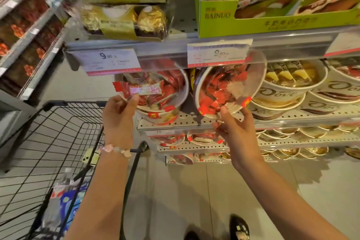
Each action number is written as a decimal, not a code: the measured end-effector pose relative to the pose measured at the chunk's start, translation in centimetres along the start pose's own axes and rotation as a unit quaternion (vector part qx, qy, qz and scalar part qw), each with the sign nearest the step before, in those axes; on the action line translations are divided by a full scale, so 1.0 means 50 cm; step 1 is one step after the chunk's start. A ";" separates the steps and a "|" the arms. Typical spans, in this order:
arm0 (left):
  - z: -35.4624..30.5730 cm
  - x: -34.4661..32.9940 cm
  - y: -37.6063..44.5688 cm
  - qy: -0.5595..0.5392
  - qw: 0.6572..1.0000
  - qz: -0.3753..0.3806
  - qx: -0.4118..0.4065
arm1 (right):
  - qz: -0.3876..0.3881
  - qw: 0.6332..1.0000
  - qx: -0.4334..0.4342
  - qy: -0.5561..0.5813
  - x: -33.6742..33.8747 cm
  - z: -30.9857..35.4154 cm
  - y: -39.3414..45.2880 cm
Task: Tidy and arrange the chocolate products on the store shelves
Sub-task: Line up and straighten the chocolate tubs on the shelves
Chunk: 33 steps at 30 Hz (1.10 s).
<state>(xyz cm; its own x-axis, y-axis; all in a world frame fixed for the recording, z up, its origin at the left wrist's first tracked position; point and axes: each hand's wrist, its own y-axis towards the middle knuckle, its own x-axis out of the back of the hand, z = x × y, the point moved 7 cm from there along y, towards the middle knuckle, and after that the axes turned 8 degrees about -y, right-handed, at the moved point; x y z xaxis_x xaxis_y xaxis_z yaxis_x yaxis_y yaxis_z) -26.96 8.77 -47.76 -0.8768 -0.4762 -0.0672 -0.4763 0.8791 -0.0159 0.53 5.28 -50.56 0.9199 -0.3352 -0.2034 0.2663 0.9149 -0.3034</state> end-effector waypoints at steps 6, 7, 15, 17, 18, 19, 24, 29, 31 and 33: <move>-0.036 -0.003 -0.014 -0.046 0.996 0.031 -0.064 | -0.015 0.996 0.083 0.020 0.009 0.059 -0.004; -0.044 -0.005 -0.018 -0.029 0.996 0.036 -0.078 | -0.014 0.995 0.092 0.028 0.010 0.071 -0.003; -0.108 0.004 -0.026 0.008 0.996 -0.024 -0.085 | -0.040 0.988 0.140 0.061 0.019 0.158 0.031; -0.117 0.012 -0.028 -0.023 0.997 -0.045 -0.051 | -0.055 0.986 0.148 0.047 0.023 0.170 0.037; -0.124 0.014 -0.028 -0.029 0.998 -0.052 -0.037 | -0.062 0.986 0.153 0.036 0.023 0.173 0.038; -0.130 0.016 -0.029 -0.026 0.998 -0.060 -0.024 | -0.070 0.984 0.159 0.024 0.024 0.173 0.037; -0.139 0.009 -0.021 -0.009 0.996 -0.080 0.027 | -0.073 0.982 0.172 0.004 0.017 0.162 0.039; -0.124 -0.004 0.007 -0.032 0.994 -0.073 0.077 | -0.060 0.987 0.150 0.014 0.015 0.168 0.059; -0.110 -0.003 0.022 -0.063 0.990 -0.064 0.108 | -0.046 0.990 0.133 0.012 0.022 0.171 0.066; -0.100 -0.008 0.031 -0.079 0.988 -0.041 0.127 | -0.034 0.990 0.129 -0.033 0.032 0.171 0.067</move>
<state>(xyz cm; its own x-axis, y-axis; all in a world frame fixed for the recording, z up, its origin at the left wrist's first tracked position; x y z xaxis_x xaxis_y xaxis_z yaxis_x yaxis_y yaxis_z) -27.64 10.23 -42.79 -0.8050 -0.5546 -0.2106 -0.4955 0.8238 -0.2753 5.34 9.76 -43.94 0.9117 -0.3906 -0.1276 0.3855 0.9205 -0.0640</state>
